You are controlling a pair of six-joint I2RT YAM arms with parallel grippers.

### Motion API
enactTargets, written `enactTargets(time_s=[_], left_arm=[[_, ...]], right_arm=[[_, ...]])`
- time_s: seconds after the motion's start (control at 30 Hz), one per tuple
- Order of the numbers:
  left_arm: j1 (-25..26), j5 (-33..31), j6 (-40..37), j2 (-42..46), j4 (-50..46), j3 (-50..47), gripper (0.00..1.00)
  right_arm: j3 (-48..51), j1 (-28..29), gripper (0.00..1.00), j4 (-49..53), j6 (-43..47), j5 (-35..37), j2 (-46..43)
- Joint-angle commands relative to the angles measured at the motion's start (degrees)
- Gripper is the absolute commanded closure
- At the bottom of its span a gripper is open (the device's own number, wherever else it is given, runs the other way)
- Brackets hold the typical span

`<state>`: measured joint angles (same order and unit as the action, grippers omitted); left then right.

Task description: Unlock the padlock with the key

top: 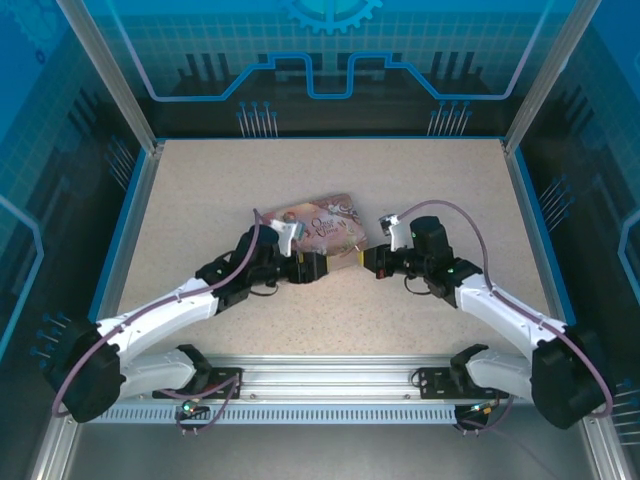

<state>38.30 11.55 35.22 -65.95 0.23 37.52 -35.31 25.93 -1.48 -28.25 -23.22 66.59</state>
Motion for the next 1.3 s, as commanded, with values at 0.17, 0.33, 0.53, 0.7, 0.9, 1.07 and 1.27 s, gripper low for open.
enactTargets(time_s=[0.17, 0.33, 0.53, 0.7, 0.9, 1.07, 1.27], left_arm=[[1.32, -2.41, 4.61, -1.44, 4.61, -4.75, 0.30], [1.86, -4.87, 5.04, -5.04, 11.21, -7.42, 0.25], [1.45, -9.70, 5.21, -7.99, 13.83, -8.24, 0.19], [-1.71, -10.40, 5.20, -8.79, 15.93, -9.34, 0.17], [-4.30, -8.66, 1.38, -10.38, 18.26, -8.95, 0.17], [-4.32, -8.47, -5.54, -12.71, 27.44, -11.68, 0.17], [-3.64, -14.50, -15.18, -13.06, 33.20, -15.38, 0.17]], right_arm=[[-7.88, 0.65, 1.00, -2.78, -3.08, 0.53, 9.01], [-13.83, 0.61, 1.00, -2.66, -4.25, -1.65, 16.02], [-19.50, 0.61, 1.00, -3.88, -6.07, -4.72, 23.70], [-21.89, 0.48, 1.00, -1.49, -5.64, -1.57, 27.24], [-23.13, 0.25, 1.00, -0.80, -4.65, -0.62, 30.58], [-23.11, 0.26, 1.00, -1.57, -4.20, 0.57, 31.76], [-23.19, 0.42, 1.00, -2.94, -4.36, 1.32, 32.58]])
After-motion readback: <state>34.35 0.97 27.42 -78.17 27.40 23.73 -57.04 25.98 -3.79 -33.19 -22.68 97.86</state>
